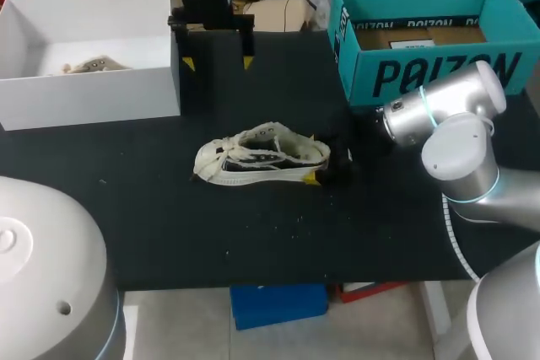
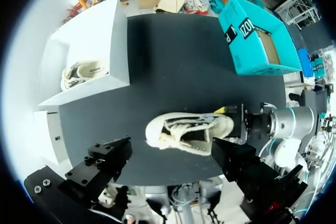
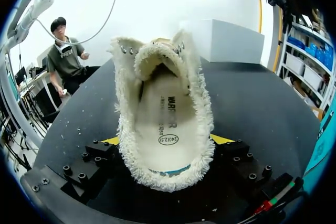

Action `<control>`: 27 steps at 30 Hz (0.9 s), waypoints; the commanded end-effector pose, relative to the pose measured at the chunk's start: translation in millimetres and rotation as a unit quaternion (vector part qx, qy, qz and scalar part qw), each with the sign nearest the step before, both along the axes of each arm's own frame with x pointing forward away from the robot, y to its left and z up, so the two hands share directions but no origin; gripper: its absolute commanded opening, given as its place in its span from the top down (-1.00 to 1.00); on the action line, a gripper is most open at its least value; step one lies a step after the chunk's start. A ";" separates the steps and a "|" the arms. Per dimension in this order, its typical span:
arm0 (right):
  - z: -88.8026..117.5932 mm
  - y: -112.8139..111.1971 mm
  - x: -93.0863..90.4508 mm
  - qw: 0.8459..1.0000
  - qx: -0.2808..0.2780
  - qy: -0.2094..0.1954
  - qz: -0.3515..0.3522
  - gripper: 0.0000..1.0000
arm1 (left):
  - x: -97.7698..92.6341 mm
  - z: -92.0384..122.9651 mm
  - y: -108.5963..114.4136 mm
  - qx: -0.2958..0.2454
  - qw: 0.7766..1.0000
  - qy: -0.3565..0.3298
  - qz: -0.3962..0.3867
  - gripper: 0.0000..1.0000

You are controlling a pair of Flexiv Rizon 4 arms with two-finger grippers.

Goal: Take the shoe out of the shoebox, open the shoe tongue, remove and reinsert the insole, then place the shoe into the shoebox

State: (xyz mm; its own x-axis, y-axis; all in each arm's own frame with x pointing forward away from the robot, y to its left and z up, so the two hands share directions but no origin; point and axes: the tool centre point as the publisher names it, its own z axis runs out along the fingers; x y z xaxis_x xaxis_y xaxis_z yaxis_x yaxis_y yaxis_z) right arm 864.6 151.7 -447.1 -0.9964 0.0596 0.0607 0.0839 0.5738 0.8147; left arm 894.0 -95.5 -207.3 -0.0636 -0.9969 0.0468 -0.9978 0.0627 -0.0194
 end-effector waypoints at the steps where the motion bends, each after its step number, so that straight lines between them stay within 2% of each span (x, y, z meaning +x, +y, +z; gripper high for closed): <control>1: -1.7 1.0 -0.3 1.000 -0.001 0.000 -0.001 1.00 | 1.2 -20.3 -26.9 0.028 1.000 0.009 -0.003 -1.00; 9: -1.7 1.0 -0.3 1.000 -0.001 0.000 -0.001 1.00 | -6.9 -56.0 -43.9 0.075 0.997 0.029 -0.012 -1.00; 19: -1.7 1.0 -0.3 1.000 -0.001 0.000 -0.001 1.00 | -18.7 -86.4 -60.7 0.129 0.991 0.034 -0.029 -1.00; 27: -1.7 1.0 -0.3 1.000 -0.001 0.000 -0.001 1.00 | -34.1 -108.2 -68.2 0.140 0.989 0.027 -0.032 -1.00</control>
